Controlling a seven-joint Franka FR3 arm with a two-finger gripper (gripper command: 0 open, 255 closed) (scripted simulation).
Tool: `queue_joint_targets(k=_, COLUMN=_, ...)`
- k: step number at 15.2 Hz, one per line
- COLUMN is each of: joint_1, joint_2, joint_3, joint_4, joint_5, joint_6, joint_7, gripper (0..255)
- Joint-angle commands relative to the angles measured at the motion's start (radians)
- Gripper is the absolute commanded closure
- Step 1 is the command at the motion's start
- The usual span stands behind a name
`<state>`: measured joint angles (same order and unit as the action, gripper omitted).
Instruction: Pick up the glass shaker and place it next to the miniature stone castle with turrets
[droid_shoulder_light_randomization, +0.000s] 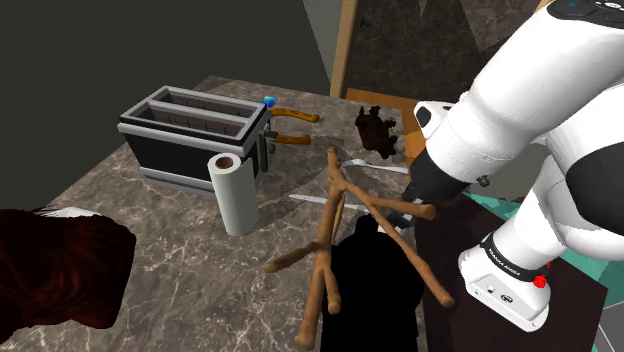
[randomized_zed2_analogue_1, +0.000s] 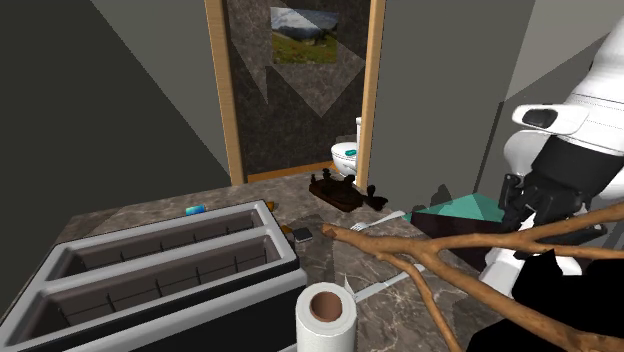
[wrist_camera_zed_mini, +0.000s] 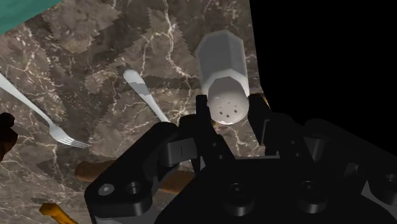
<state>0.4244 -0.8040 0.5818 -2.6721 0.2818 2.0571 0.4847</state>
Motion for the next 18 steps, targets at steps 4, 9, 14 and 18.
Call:
queue_joint_targets(k=4, joint_1=0.005, joint_2=0.028, joint_3=0.025, joint_4=-0.051, joint_5=0.014, joint_6=0.044, joint_7=0.007, gripper=255)
queue_joint_targets(k=9, joint_1=0.005, joint_2=0.064, joint_3=0.057, joint_4=-0.097, joint_5=0.030, joint_6=0.125, joint_7=0.016, gripper=255)
queue_joint_targets(k=14, joint_1=0.003, joint_2=0.092, joint_3=0.078, joint_4=-0.123, joint_5=0.038, joint_6=0.180, joint_7=0.023, gripper=255)
queue_joint_targets(k=18, joint_1=0.005, joint_2=0.093, joint_3=0.076, joint_4=-0.123, joint_5=0.036, joint_6=0.181, joint_7=0.025, gripper=255)
